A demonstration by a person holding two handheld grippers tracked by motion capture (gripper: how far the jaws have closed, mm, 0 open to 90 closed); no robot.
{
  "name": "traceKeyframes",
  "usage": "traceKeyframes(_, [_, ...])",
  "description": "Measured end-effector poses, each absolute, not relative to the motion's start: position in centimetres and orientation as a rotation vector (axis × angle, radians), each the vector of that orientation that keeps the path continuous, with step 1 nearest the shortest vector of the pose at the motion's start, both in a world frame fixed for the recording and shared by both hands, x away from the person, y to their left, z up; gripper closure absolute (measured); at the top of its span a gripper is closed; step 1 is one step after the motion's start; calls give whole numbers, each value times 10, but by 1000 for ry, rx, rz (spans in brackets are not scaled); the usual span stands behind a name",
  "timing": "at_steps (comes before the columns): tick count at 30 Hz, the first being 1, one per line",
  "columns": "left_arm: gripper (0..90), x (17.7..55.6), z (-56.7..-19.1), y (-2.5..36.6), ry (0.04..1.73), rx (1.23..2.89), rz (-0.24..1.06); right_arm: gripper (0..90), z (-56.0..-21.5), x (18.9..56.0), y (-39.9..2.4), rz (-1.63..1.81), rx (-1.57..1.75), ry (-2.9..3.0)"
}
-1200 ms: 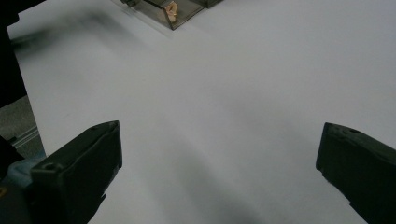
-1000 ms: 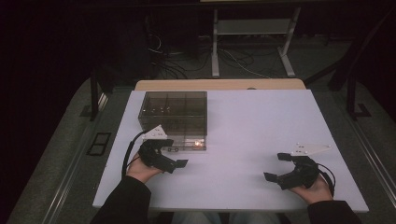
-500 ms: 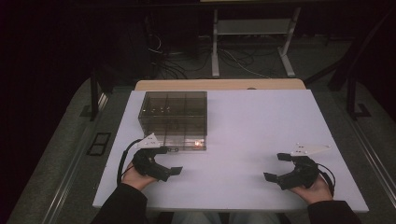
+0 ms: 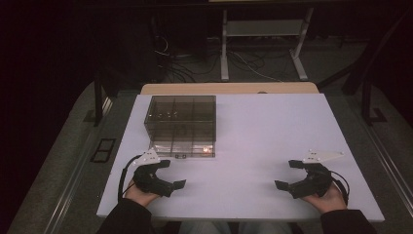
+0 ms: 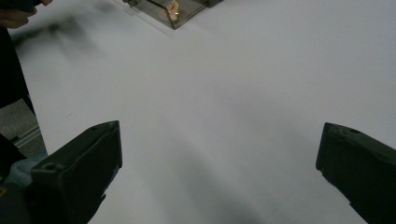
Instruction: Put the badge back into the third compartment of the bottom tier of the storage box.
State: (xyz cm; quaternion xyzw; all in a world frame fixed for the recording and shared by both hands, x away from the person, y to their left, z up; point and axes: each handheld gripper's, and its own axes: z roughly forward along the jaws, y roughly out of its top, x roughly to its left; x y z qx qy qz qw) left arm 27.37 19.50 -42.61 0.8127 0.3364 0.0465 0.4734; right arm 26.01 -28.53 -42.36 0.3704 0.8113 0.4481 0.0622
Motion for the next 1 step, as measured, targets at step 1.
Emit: traceKeyframes(1, [0,274,-426,195,821,1988,113,0,-424,260,-285,1354,1120,2452])
